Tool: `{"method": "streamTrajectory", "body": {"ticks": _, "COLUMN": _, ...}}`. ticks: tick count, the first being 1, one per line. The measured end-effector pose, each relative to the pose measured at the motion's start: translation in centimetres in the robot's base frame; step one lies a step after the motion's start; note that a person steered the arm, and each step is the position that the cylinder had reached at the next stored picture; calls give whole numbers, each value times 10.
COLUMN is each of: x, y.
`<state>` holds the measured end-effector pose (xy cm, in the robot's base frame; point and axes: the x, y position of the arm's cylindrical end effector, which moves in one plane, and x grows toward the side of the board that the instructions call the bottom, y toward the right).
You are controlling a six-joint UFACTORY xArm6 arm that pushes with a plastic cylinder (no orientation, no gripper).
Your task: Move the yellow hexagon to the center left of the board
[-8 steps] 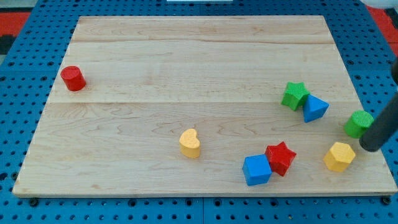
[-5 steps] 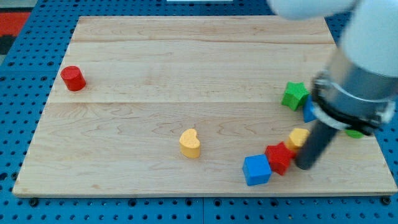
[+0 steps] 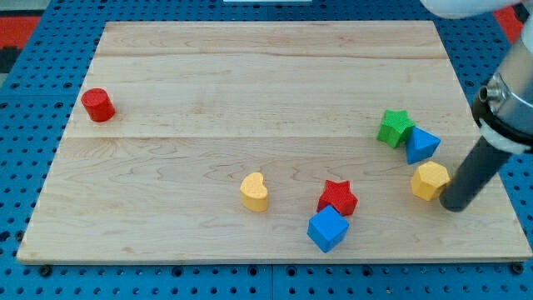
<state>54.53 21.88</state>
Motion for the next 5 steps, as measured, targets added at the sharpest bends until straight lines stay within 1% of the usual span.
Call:
{"method": "streamTrajectory", "body": {"ticks": 1, "x": -18, "y": -61}}
{"method": "streamTrajectory", "body": {"ticks": 2, "x": -29, "y": -106}}
{"method": "streamTrajectory", "body": {"ticks": 3, "x": 16, "y": -76}}
{"method": "streamTrajectory", "body": {"ticks": 4, "x": 9, "y": -29}}
{"method": "streamTrajectory", "body": {"ticks": 5, "x": -19, "y": -58}}
